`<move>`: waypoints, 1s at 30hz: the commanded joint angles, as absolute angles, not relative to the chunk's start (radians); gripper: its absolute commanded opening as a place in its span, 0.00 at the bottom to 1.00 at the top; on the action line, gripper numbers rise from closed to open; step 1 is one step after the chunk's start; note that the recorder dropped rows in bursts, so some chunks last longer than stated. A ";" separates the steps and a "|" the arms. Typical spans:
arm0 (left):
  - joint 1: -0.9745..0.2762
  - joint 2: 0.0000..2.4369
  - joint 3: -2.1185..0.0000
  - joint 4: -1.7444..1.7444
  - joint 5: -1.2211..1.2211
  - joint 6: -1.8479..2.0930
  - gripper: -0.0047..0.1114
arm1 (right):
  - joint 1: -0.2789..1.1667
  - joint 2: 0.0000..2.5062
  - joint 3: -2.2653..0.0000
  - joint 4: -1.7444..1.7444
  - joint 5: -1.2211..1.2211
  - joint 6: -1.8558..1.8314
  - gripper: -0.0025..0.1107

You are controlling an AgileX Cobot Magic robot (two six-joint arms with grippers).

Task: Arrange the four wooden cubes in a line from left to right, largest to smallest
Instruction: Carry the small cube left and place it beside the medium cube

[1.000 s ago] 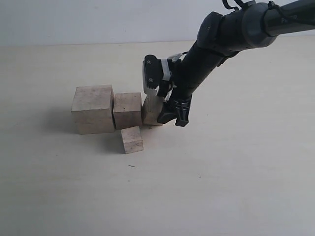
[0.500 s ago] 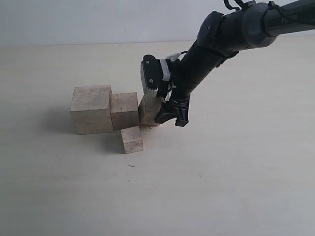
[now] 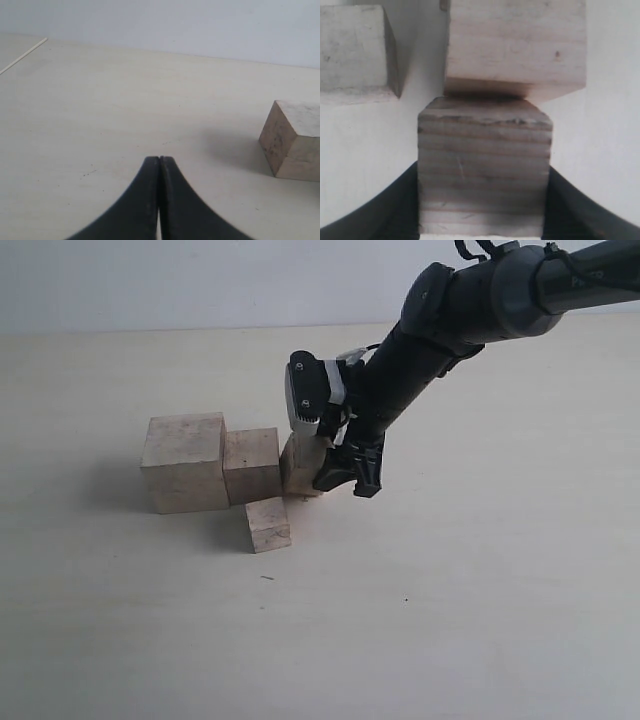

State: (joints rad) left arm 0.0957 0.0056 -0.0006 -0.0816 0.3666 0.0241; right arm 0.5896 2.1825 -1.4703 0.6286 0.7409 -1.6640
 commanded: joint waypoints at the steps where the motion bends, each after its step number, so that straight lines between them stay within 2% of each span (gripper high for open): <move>1: 0.089 0.000 0.000 -0.081 0.355 0.022 0.04 | 0.593 2.182 -1.476 0.644 0.683 -1.613 0.02; 6: 0.089 0.000 0.000 -0.081 0.355 0.022 0.04 | 0.593 2.182 -1.476 0.644 0.686 -1.607 0.03; 9: 0.089 0.000 0.000 -0.081 0.355 0.022 0.04 | 0.593 2.182 -1.476 0.644 0.689 -1.607 0.09; 12: 0.089 0.000 0.000 -0.081 0.355 0.022 0.04 | 0.593 2.182 -1.476 0.644 0.689 -1.605 0.19; 17: 0.089 0.000 0.000 -0.081 0.355 0.022 0.04 | 0.593 2.182 -1.476 0.644 0.707 -1.603 0.45; 21: 0.089 0.000 0.000 -0.081 0.355 0.022 0.04 | 0.593 2.182 -1.476 0.646 0.701 -1.562 0.58; 25: 0.089 0.000 0.000 -0.081 0.355 0.022 0.04 | 0.593 2.182 -1.476 0.646 0.701 -1.541 0.62; 30: 0.089 0.000 0.000 -0.081 0.355 0.022 0.04 | 0.593 2.175 -1.476 0.650 0.701 -1.509 0.62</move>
State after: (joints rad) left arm 0.0957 0.0056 -0.0006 -0.0816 0.3666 0.0241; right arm 0.5917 2.1825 -1.4703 0.6386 0.6986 -1.5416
